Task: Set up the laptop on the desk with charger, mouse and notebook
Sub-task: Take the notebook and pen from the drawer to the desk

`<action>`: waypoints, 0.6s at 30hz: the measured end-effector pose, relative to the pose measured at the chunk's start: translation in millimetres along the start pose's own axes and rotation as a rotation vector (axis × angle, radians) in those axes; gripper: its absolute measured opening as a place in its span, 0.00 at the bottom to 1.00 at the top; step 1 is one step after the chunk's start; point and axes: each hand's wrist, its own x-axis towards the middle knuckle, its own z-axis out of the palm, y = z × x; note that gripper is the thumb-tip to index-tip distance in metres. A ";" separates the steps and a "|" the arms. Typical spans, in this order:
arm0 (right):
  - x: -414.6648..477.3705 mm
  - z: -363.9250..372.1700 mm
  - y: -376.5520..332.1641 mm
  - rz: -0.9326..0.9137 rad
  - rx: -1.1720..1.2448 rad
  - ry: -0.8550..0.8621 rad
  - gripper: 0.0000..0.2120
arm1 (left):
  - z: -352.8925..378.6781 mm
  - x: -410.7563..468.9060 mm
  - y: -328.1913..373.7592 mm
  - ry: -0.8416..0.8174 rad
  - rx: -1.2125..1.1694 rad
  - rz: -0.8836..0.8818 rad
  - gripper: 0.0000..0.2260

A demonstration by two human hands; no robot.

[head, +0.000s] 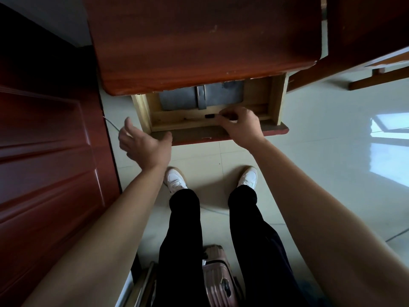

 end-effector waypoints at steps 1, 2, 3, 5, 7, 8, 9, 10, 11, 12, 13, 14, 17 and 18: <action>-3.4 -5.4 -2.6 0.081 0.191 0.046 0.15 | -1.1 -3.3 6.3 0.026 0.028 0.120 0.41; -5.5 -10.5 -5.2 0.157 0.393 0.092 0.15 | -1.4 -6.0 12.1 0.037 0.036 0.217 0.39; -5.9 -15.5 -7.3 0.218 0.580 0.136 0.15 | -1.1 -8.3 17.9 0.032 0.031 0.290 0.37; -4.1 -23.4 -9.4 0.317 0.847 0.176 0.14 | -0.1 -10.8 28.3 -0.030 -0.003 0.372 0.34; -0.8 -28.2 -10.4 0.408 0.985 0.146 0.16 | 3.2 -9.6 36.5 -0.151 -0.067 0.366 0.35; 1.9 -28.4 -11.6 0.451 0.993 0.132 0.17 | 5.8 -6.9 40.0 -0.221 -0.095 0.323 0.37; 4.8 -27.2 -12.1 0.488 0.942 0.129 0.17 | 9.1 -3.7 42.8 -0.286 -0.117 0.253 0.38; 8.6 -24.8 -12.3 0.518 0.852 0.136 0.18 | 12.7 0.8 44.7 -0.338 -0.132 0.166 0.40; 12.9 -21.8 -12.1 0.536 0.754 0.150 0.20 | 16.3 6.2 45.1 -0.376 -0.136 0.079 0.42; 17.1 -19.6 -12.3 0.535 0.673 0.168 0.22 | 18.8 12.6 45.5 -0.406 -0.135 0.007 0.44; 20.9 -17.8 -12.9 0.519 0.616 0.176 0.23 | 21.3 19.4 44.5 -0.436 -0.150 -0.050 0.45; 23.8 -16.6 -14.1 0.494 0.583 0.163 0.23 | 23.0 25.7 43.7 -0.463 -0.196 -0.096 0.45; 31.7 -14.9 -15.1 0.439 0.492 0.076 0.21 | 28.0 35.7 40.3 -0.482 -0.363 -0.158 0.42; 34.2 -15.9 -14.2 0.438 0.462 0.062 0.19 | 28.4 35.3 40.1 -0.485 -0.379 -0.160 0.41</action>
